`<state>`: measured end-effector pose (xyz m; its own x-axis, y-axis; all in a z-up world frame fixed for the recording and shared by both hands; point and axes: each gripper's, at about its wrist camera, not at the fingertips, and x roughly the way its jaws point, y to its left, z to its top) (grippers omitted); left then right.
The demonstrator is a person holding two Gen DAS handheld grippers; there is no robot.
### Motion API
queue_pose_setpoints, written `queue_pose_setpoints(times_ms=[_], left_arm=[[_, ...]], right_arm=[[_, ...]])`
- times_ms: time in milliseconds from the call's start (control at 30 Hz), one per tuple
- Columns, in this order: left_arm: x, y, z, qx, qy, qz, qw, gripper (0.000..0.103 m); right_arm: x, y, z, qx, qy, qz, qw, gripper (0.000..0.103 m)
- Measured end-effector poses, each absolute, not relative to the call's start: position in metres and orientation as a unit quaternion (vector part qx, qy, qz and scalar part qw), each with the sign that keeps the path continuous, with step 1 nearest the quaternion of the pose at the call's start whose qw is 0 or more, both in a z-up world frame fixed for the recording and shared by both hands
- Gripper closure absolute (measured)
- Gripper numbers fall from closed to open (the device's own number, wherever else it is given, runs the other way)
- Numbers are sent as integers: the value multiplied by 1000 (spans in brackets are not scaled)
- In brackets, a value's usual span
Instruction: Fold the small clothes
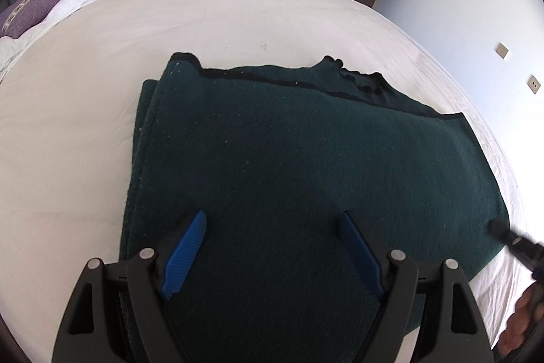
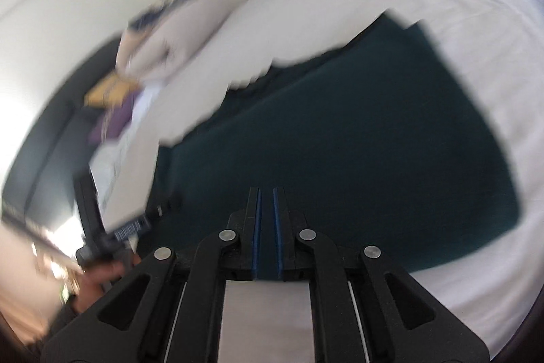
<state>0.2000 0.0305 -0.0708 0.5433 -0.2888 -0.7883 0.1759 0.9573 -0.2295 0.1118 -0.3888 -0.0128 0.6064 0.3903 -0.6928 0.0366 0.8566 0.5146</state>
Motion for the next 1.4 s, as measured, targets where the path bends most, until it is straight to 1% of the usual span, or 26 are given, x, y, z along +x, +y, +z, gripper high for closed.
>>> queue_pose_setpoints(times_ms=[67, 100, 167, 300, 400, 500, 567, 633, 767, 867, 900, 933, 967, 1000, 1033, 1100, 1133, 1200, 1300, 1333, 1367, 1400], left_arm=[[197, 33, -70, -62, 459, -132, 876, 21], [195, 34, -70, -62, 460, -132, 876, 21], [191, 36, -69, -63, 459, -130, 877, 21], [181, 48, -66, -93, 460, -126, 874, 21], [165, 65, -62, -137, 451, -120, 874, 21], [146, 86, -57, -179, 438, -122, 872, 15], [135, 100, -53, -192, 429, -120, 875, 14], [127, 113, -51, -202, 424, -111, 876, 11], [120, 143, -53, -247, 420, -95, 868, 10], [118, 155, -54, -260, 422, -87, 864, 9], [116, 157, -55, -264, 422, -89, 863, 9], [116, 158, -55, -266, 422, -90, 862, 9], [114, 160, -56, -268, 423, -92, 861, 9], [113, 160, -56, -269, 423, -93, 860, 9], [112, 159, -56, -270, 424, -95, 860, 9], [110, 157, -57, -271, 422, -97, 860, 9], [111, 156, -57, -272, 422, -98, 860, 9], [110, 155, -58, -269, 424, -95, 859, 9], [114, 154, -56, -260, 428, -97, 860, 9], [115, 154, -56, -258, 428, -97, 860, 9], [116, 156, -55, -259, 428, -99, 860, 9], [118, 158, -56, -264, 429, -104, 858, 9]], right_arm=[[118, -386, -34, 252, 473, 94, 839, 96], [119, -395, -45, 285, 483, 95, 823, 96], [112, -407, -46, 322, 463, 85, 821, 96], [95, -416, -15, 251, 422, 23, 870, 96], [76, -412, 32, 203, 344, 17, 917, 96], [71, -400, 69, 169, 280, 28, 944, 96], [71, -392, 84, 166, 259, 44, 950, 96], [70, -386, 90, 180, 252, 62, 949, 96], [66, -380, 90, 205, 253, 74, 943, 96], [57, -369, 86, 181, 241, 75, 951, 96], [56, -362, 86, 160, 237, 60, 956, 87], [51, -359, 87, 152, 232, 55, 959, 75], [45, -358, 90, 151, 221, 61, 962, 31], [39, -355, 94, 155, 196, 75, 965, 1], [29, -352, 100, 157, 152, 93, 971, 0], [14, -348, 108, 161, 101, 132, 973, 0], [11, -346, 110, 162, 99, 141, 972, 0], [19, -341, 111, 165, 135, 163, 963, 0], [42, -338, 97, 192, 232, 163, 940, 0], [48, -340, 86, 219, 260, 161, 927, 0], [51, -342, 80, 239, 266, 171, 918, 0], [55, -347, 68, 286, 272, 196, 898, 0]])
